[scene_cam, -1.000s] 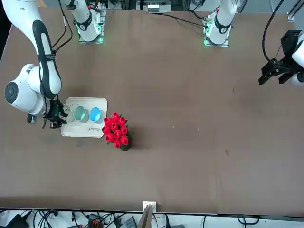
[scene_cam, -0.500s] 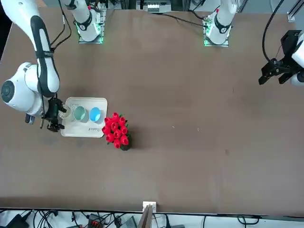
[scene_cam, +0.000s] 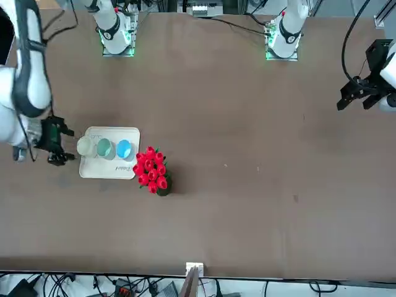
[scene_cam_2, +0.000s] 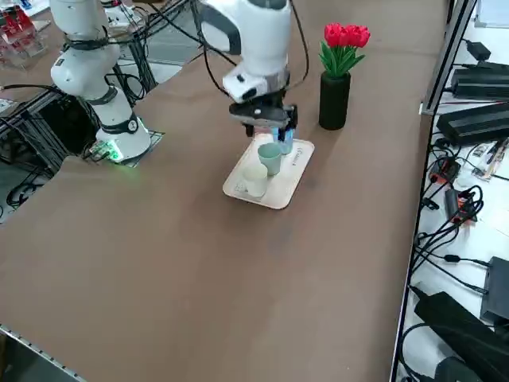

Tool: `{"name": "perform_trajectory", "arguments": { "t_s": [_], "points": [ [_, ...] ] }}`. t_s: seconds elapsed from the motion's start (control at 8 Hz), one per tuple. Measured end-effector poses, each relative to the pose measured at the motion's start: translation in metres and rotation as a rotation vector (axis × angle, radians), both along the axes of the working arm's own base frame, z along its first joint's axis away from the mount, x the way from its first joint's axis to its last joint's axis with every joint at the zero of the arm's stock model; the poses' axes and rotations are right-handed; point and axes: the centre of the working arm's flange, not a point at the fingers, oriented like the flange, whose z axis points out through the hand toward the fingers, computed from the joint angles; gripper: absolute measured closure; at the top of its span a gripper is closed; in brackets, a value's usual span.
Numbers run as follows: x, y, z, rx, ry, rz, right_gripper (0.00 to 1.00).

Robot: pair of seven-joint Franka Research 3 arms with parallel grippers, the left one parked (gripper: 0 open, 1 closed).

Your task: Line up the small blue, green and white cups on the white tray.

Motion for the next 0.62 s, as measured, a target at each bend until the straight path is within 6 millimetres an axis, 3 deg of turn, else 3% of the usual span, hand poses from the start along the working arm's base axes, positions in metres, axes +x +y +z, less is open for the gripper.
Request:
{"name": "perform_trajectory", "arguments": {
  "t_s": [0.25,0.62],
  "points": [
    [0.000,-0.007,0.029,0.002,0.010,0.217,0.00],
    [-0.001,-0.022,0.101,0.067,-0.025,0.601,0.00]
  ]
}}
